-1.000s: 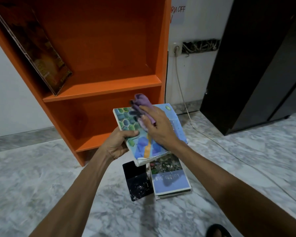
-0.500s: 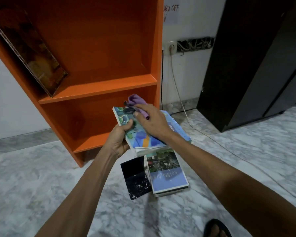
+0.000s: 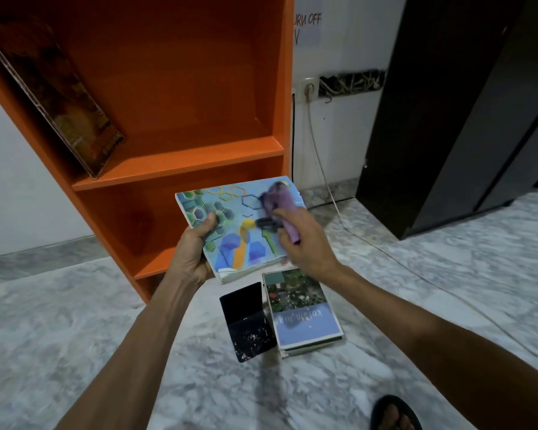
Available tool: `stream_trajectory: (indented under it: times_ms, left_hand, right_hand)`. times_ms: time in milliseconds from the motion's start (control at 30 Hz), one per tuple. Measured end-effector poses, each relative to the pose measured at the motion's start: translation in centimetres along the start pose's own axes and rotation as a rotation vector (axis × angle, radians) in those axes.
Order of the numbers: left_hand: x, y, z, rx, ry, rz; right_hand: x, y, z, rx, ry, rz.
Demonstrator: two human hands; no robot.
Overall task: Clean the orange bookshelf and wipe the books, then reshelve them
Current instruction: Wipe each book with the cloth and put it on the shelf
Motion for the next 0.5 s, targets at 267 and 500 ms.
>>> stream_trajectory:
  times_ms: [267,500]
  left_hand:
    - [-2.1,-0.4,2.3,-0.097,-0.108,0.026]
    - [-4.4,1.1,4.0,-0.132,-0.042,-0.018]
  right_hand:
    - [1.9,-5.2,-1.3,-0.312,-0.039,0.191]
    - [1.3,-8.3,-5.2,-0.061,0.141,0.046]
Point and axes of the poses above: each hand's wrist, its own y-axis away from the middle knuckle, its own x-axis out of the back of the hand, z = x × y, the point moved 1 cm from there along -y, towards the middle knuckle, and after that the axes turned 7 degrees about -x, right-handed, at the moved point
